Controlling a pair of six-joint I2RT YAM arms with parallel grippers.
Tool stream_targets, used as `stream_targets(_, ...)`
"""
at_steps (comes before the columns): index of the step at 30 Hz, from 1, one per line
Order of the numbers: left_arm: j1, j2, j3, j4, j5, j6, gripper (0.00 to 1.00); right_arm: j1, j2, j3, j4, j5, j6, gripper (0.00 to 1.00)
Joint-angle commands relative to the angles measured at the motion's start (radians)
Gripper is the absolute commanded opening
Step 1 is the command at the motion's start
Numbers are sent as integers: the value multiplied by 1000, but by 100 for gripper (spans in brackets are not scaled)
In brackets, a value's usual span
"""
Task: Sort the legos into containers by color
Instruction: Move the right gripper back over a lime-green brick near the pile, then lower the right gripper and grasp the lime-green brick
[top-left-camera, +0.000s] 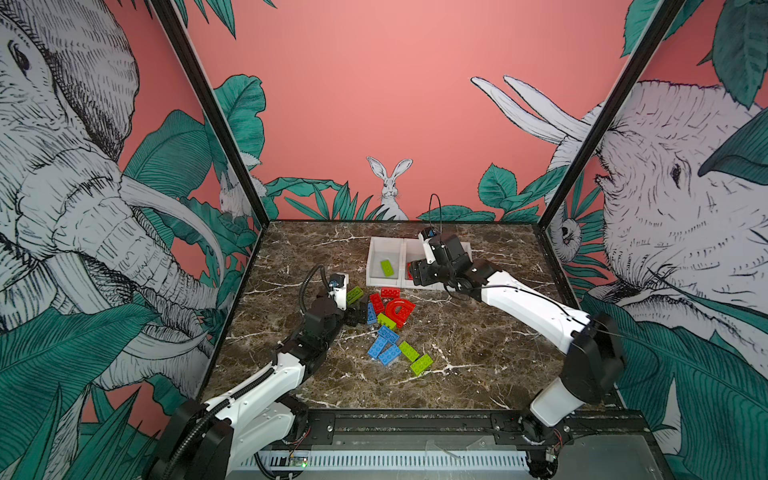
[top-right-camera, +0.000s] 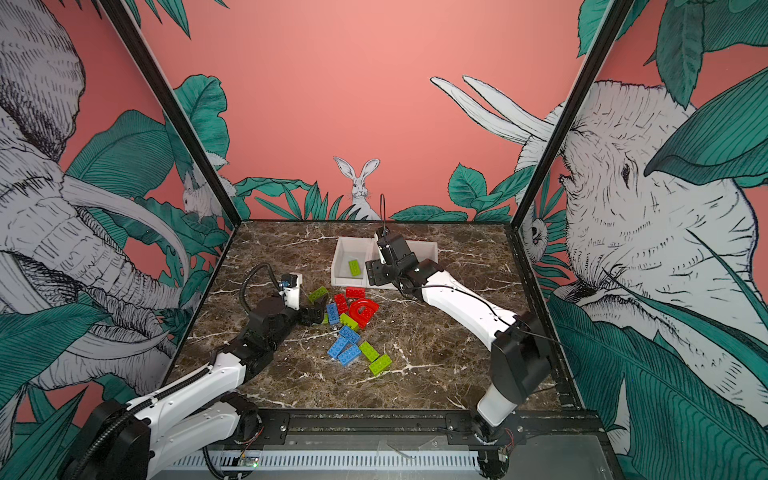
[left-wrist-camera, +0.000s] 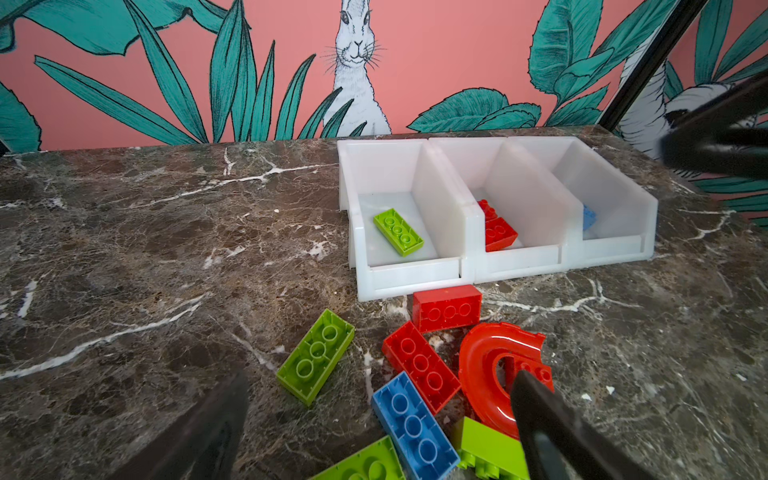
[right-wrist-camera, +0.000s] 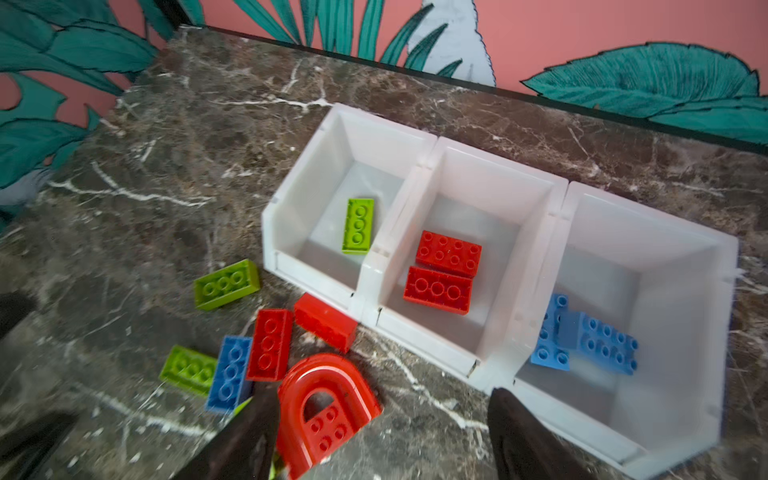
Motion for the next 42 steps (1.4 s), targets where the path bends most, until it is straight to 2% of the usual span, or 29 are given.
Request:
stream_targets(1, -3, -26, -6, 3, -12, -14, 99, 34, -88, -81, -159, 19, -26, 79)
stream_targets(3, -2, -17, -10, 19, -14, -14, 99, 85, -153, -175, -173, -6, -21, 82)
stream_targets(6, -3, -2, 5, 6, -18, -11, 99, 179, -269, -367, -115, 13, 62, 84)
stream_targets(9, -2, -14, 0, 2, -25, -4, 99, 263, -367, -527, -50, 77, 164, 85)
stream_targets(12, -3, -30, -9, 2, -47, -2, 99, 345, -414, -608, 0, 120, 205, 85)
stream_targets(16, -2, -30, -10, 5, -38, -7, 99, 423, -391, -603, -20, 156, 189, 86)
stream_targets(19, -3, -21, -8, 9, -26, -11, 99, 443, -347, -587, -7, 143, 174, 88)
stream_targets(31, -2, -29, -7, 3, -24, -16, 99, 483, -144, -541, 23, 111, 165, 89)
stream_targets(42, -3, -36, -7, -1, -32, -13, 99, 500, -76, -574, 69, 110, 184, 87)
